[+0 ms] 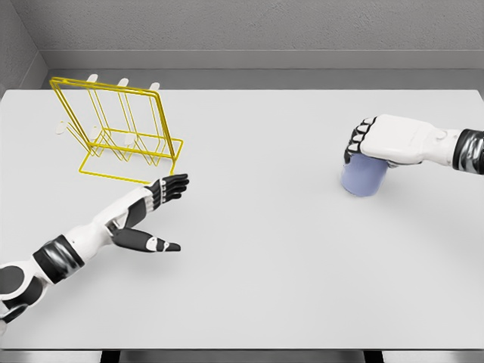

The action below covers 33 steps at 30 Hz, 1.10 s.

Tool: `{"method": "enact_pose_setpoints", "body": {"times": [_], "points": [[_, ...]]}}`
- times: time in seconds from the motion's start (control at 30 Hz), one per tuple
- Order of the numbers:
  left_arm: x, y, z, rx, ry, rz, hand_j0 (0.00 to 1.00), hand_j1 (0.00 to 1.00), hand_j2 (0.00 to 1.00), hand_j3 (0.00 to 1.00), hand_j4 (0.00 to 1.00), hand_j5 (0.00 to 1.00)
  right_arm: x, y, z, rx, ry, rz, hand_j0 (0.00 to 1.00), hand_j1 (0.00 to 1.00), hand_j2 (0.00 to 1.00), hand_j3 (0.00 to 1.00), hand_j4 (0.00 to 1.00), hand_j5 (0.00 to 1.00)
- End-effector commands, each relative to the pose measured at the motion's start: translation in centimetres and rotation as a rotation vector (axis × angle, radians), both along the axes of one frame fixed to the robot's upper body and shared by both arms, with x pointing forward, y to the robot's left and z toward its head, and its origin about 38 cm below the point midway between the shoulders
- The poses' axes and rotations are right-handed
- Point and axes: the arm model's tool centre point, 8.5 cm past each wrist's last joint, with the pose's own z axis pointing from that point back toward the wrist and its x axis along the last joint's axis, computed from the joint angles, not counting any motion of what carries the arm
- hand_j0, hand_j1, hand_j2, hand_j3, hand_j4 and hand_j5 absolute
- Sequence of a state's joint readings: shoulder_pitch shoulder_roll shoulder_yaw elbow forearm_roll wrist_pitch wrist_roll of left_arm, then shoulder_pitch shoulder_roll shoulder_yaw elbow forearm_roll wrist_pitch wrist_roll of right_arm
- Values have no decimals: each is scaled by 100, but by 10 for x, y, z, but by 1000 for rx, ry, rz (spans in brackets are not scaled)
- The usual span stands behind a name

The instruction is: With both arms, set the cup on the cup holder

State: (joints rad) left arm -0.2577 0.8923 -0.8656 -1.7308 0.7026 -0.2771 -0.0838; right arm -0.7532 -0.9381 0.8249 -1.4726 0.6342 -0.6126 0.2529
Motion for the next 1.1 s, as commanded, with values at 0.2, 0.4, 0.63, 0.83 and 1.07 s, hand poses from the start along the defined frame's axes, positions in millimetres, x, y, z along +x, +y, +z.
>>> {"method": "enact_pose_setpoints", "body": {"times": [0.2, 0.4, 0.63, 0.83, 1.07], "points": [[1, -4, -5, 4, 38, 8, 100, 100, 100, 100, 100, 100, -8, 18, 17, 23, -40, 61, 53, 53, 53, 53, 53, 53], [1, -6, -5, -2, 36, 5, 100, 100, 100, 100, 100, 100, -20, 37, 26, 29, -64, 130, 53, 53, 53, 53, 53, 53], [1, -11, -6, -11, 36, 2, 100, 100, 100, 100, 100, 100, -34, 60, 34, 45, -90, 210, 52, 52, 52, 52, 52, 52], [3, -11, -9, -13, 39, 6, 100, 100, 100, 100, 100, 100, -44, 82, 33, 7, -73, 263, 49, 49, 49, 49, 49, 49], [3, -12, -9, -13, 40, 7, 100, 100, 100, 100, 100, 100, -44, 99, 28, 25, -59, 292, 49, 49, 49, 49, 49, 49]]}}
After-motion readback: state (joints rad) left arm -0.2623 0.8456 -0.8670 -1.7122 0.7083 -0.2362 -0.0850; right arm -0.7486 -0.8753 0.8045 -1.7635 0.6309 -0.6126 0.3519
